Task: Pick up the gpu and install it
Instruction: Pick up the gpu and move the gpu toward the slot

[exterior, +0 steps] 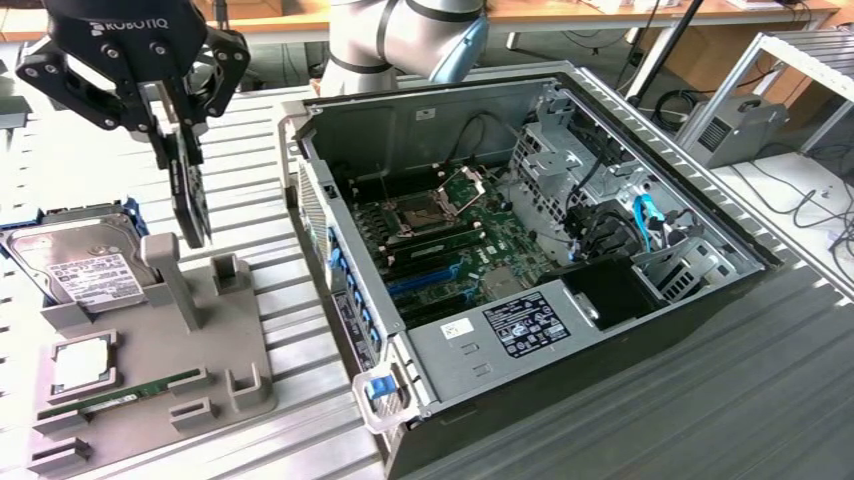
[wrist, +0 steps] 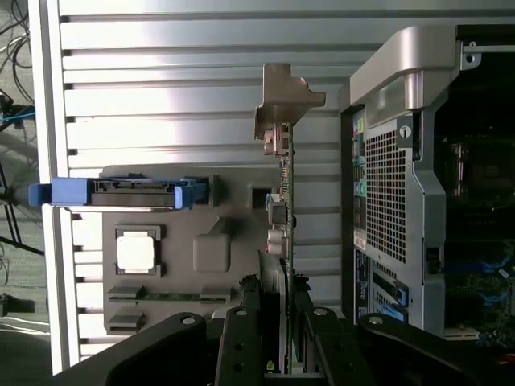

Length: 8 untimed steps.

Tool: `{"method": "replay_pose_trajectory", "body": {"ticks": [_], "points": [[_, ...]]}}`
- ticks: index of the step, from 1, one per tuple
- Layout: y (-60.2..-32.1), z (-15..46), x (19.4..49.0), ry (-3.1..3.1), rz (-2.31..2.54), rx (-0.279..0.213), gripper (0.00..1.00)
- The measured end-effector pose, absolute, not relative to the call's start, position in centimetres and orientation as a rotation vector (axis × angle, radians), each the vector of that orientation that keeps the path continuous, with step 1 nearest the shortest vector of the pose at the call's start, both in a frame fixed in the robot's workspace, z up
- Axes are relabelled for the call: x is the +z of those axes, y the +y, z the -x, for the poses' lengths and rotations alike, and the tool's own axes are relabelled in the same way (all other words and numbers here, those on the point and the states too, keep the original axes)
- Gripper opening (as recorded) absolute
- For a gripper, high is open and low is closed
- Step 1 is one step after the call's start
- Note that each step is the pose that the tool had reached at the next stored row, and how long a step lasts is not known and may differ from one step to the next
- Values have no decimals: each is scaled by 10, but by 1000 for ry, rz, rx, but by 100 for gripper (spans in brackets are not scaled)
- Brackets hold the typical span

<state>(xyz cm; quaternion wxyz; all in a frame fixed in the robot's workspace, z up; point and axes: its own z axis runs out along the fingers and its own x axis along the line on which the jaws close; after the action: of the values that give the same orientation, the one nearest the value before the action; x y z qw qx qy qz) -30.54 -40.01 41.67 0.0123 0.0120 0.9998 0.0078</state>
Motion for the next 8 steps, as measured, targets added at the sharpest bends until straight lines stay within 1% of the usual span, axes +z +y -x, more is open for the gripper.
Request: {"method": "replay_pose_trajectory", "body": {"ticks": [8], "points": [[-397,305,422,3117,-37,24,26]]}}
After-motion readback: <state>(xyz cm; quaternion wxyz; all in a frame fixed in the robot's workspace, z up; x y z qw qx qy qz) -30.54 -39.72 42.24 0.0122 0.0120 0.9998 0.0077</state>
